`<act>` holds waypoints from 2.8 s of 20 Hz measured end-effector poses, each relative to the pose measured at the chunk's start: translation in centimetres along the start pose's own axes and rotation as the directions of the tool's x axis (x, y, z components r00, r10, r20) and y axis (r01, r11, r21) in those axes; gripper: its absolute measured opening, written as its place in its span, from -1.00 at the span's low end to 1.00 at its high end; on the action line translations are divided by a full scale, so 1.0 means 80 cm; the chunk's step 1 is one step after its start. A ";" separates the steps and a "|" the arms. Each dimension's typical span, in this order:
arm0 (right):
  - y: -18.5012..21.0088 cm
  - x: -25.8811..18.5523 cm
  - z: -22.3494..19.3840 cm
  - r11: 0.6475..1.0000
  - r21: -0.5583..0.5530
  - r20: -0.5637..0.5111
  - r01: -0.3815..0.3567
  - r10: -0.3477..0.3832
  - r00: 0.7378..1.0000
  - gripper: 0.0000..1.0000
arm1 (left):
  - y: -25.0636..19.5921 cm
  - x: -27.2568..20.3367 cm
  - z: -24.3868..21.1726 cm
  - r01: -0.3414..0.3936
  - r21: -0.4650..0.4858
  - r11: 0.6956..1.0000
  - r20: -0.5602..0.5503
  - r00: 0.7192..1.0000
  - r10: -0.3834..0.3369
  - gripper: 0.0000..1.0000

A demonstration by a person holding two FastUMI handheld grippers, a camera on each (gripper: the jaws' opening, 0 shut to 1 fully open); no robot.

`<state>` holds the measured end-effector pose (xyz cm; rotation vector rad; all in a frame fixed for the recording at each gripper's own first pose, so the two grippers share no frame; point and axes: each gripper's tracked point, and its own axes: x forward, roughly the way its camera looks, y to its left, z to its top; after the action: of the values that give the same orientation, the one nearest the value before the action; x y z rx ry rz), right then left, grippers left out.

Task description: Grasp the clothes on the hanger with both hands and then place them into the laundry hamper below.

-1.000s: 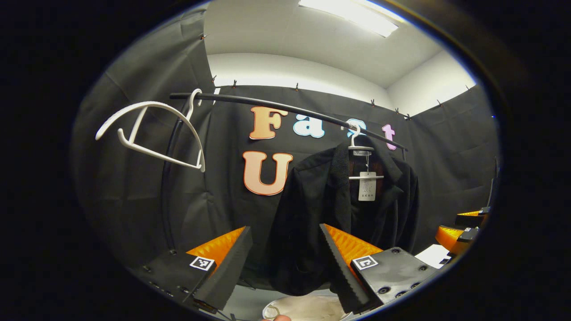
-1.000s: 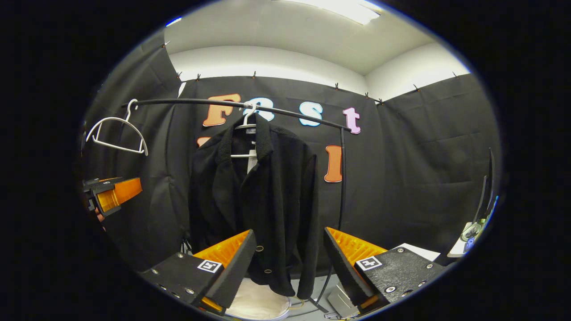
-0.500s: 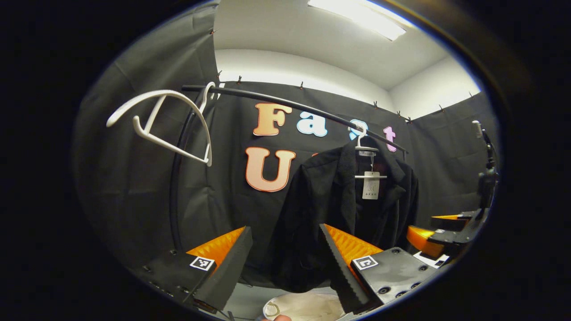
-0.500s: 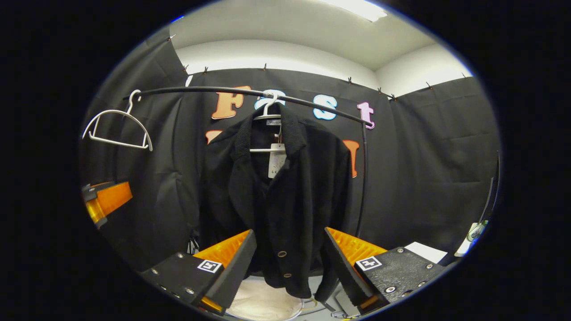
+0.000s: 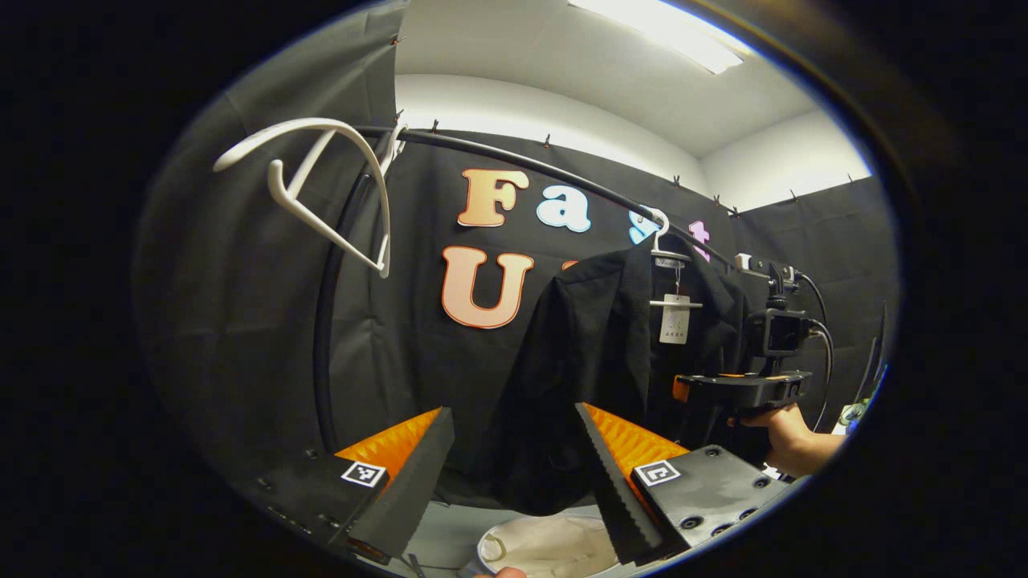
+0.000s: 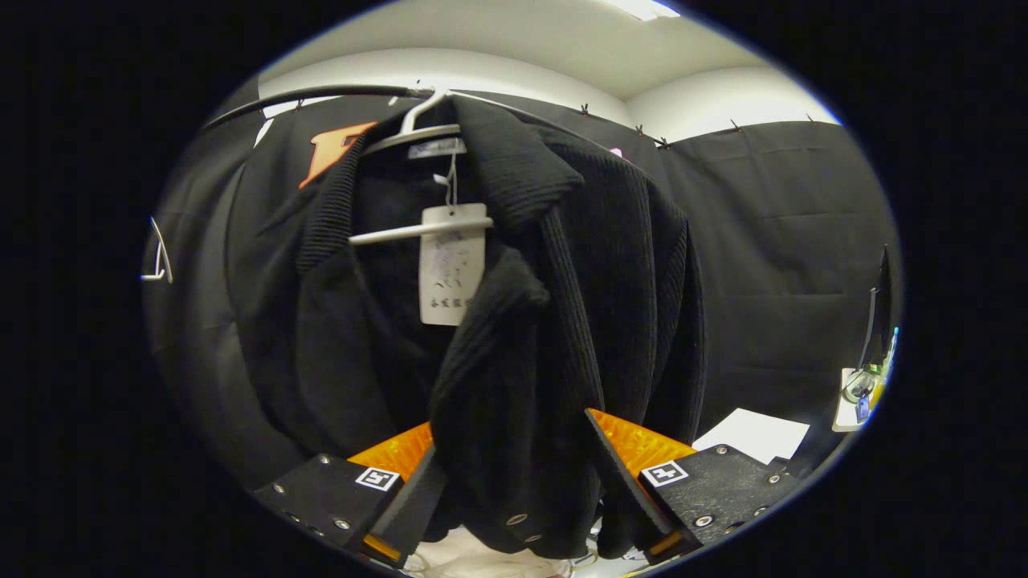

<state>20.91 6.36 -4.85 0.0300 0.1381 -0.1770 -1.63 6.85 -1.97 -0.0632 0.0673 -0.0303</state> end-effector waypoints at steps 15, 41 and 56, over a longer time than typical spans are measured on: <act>-0.060 -0.021 0.053 0.959 -0.191 0.159 -0.208 0.239 0.958 -0.78 | -0.206 0.155 -0.010 0.125 -0.012 0.992 0.063 0.990 -0.124 0.93; -0.068 -0.060 0.081 0.988 0.046 0.196 -0.148 0.136 0.971 -0.86 | -0.116 0.255 -0.019 0.126 0.059 0.990 0.043 0.991 -0.129 -0.72; -0.141 -0.120 0.252 1.000 0.005 0.459 0.020 -0.020 0.888 -0.96 | -0.046 0.247 0.181 -0.042 0.121 0.992 0.403 0.915 -0.011 -0.80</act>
<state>12.23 -3.91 16.25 -0.0145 -0.3370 -0.2007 18.93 3.40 11.42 0.0601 -0.3484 -0.0053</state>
